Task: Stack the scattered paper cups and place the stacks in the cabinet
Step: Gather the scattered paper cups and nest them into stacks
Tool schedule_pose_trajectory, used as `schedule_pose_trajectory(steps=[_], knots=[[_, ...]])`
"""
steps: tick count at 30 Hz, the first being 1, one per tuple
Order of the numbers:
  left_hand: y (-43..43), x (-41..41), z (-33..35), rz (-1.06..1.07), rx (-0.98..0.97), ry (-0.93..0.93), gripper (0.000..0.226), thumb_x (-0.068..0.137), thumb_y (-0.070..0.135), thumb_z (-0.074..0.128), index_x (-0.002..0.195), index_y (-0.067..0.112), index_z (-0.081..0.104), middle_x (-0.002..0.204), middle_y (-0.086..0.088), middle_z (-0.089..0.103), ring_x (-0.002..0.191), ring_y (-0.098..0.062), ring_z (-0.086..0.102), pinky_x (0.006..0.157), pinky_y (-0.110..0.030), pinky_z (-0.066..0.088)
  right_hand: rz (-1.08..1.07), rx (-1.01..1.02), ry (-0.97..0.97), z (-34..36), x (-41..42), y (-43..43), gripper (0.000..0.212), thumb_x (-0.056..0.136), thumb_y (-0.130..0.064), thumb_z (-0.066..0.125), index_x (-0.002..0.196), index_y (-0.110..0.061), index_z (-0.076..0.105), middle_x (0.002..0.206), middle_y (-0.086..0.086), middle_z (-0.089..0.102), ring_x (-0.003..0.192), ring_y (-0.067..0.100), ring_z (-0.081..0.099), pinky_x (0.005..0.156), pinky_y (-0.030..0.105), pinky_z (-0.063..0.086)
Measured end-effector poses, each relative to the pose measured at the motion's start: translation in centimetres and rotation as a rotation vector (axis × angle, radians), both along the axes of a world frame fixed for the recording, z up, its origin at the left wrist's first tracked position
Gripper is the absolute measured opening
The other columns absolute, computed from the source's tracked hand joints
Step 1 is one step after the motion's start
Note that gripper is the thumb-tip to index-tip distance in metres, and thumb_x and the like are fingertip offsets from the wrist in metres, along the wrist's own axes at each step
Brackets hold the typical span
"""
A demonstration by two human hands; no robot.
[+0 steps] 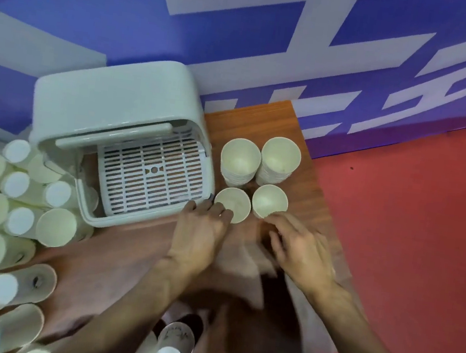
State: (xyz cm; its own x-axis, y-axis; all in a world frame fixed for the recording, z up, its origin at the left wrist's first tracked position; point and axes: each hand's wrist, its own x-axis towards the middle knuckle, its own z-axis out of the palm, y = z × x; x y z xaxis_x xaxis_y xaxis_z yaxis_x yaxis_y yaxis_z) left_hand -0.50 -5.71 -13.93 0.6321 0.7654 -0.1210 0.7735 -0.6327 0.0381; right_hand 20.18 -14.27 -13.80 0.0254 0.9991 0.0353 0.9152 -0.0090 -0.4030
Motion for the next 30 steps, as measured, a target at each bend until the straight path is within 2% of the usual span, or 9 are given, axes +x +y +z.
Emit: schedule_pose_trajectory(steps=[4, 8, 12, 17, 21, 23, 25, 27, 30], knots=[[-0.7, -3.1, 1.7, 0.005, 0.048, -0.064, 0.017, 0.078, 0.023, 0.074, 0.093, 0.021, 0.067, 0.091, 0.003, 0.068, 0.081, -0.025, 0.06, 0.067, -0.036, 0.043, 0.166, 0.013, 0.058, 0.5, -4.0, -0.2, 0.023, 0.09, -0.019, 0.066, 0.112, -0.025, 0.066, 0.114, -0.013, 0.066, 0.1, 0.013, 0.063, 0.085, 0.023, 0.044], [-1.8, -7.7, 3.6, 0.039, 0.072, -0.108, 0.01, 0.084, 0.028, 0.065, 0.091, 0.021, 0.067, 0.091, 0.003, 0.068, 0.078, -0.024, 0.061, 0.063, -0.035, 0.044, 0.372, -0.041, 0.132, 0.8, -9.8, 0.7, 0.019, 0.094, -0.023, 0.054, 0.11, -0.023, 0.066, 0.11, -0.01, 0.064, 0.101, 0.017, 0.062, 0.08, 0.034, 0.055], [-4.6, -12.4, 3.9, 0.165, -0.06, 0.015, 0.017, 0.088, 0.042, 0.061, 0.084, 0.025, 0.062, 0.077, 0.003, 0.068, 0.065, -0.021, 0.062, 0.053, -0.029, 0.033, 0.593, -0.208, 0.071, 1.6, -13.9, 0.5, 0.029, 0.098, -0.035, 0.04, 0.11, -0.024, 0.064, 0.105, -0.009, 0.062, 0.101, 0.017, 0.058, 0.08, 0.038, 0.054], [-10.9, -17.2, 3.3, 0.218, -0.314, 0.04, 0.021, 0.092, 0.039, 0.045, 0.101, 0.026, 0.058, 0.089, 0.0, 0.067, 0.076, -0.026, 0.065, 0.053, -0.032, 0.034, 0.81, -0.396, 0.006, 1.4, -16.3, -3.1, 0.046, 0.098, -0.061, 0.041, 0.126, -0.028, 0.058, 0.121, -0.012, 0.059, 0.112, 0.012, 0.054, 0.084, 0.035, 0.049], [-14.5, -18.2, 4.0, 0.228, -0.34, 0.027, 0.031, 0.082, 0.04, 0.048, 0.109, 0.027, 0.056, 0.1, 0.002, 0.066, 0.082, -0.026, 0.064, 0.057, -0.029, 0.042, 0.879, -0.269, -0.056, 0.5, -17.0, -6.3, 0.069, 0.089, -0.076, 0.041, 0.125, -0.02, 0.061, 0.117, -0.007, 0.064, 0.101, 0.015, 0.06, 0.073, 0.034, 0.054], [-16.1, -18.1, 3.7, 0.195, -0.303, 0.108, 0.039, 0.084, 0.047, 0.047, 0.117, 0.026, 0.049, 0.109, 0.002, 0.061, 0.088, -0.024, 0.062, 0.059, -0.031, 0.043, 0.905, -0.192, -0.073, 0.0, -17.2, -7.6, 0.065, 0.097, -0.069, 0.03, 0.12, -0.018, 0.062, 0.115, -0.003, 0.065, 0.095, 0.018, 0.062, 0.063, 0.035, 0.053], [-17.1, -17.7, 2.5, 0.173, -0.276, 0.184, 0.049, 0.088, 0.049, 0.052, 0.128, 0.022, 0.045, 0.115, -0.001, 0.056, 0.093, -0.025, 0.062, 0.061, -0.031, 0.035, 0.896, -0.201, -0.114, -0.6, -17.5, -8.6, 0.053, 0.091, -0.062, 0.043, 0.116, -0.019, 0.061, 0.115, -0.003, 0.063, 0.097, 0.019, 0.062, 0.063, 0.035, 0.053], [-17.3, -17.4, 1.3, 0.178, -0.286, 0.182, 0.043, 0.084, 0.046, 0.066, 0.117, 0.021, 0.056, 0.101, 0.0, 0.06, 0.074, -0.021, 0.067, 0.054, -0.029, 0.036, 0.858, -0.224, -0.136, -0.9, -17.8, -9.0, 0.044, 0.077, -0.048, 0.056, 0.11, -0.02, 0.062, 0.109, -0.005, 0.063, 0.095, 0.019, 0.061, 0.062, 0.035, 0.053], [-17.4, -17.4, -0.3, 0.144, -0.196, 0.131, 0.03, 0.058, 0.04, 0.083, 0.074, 0.022, 0.063, 0.064, 0.002, 0.057, 0.038, -0.015, 0.054, 0.037, -0.019, 0.024, 0.769, -0.266, -0.132, -1.1, -18.1, -8.8, 0.043, 0.071, -0.042, 0.061, 0.109, -0.022, 0.062, 0.106, -0.007, 0.062, 0.095, 0.018, 0.06, 0.062, 0.033, 0.052]])
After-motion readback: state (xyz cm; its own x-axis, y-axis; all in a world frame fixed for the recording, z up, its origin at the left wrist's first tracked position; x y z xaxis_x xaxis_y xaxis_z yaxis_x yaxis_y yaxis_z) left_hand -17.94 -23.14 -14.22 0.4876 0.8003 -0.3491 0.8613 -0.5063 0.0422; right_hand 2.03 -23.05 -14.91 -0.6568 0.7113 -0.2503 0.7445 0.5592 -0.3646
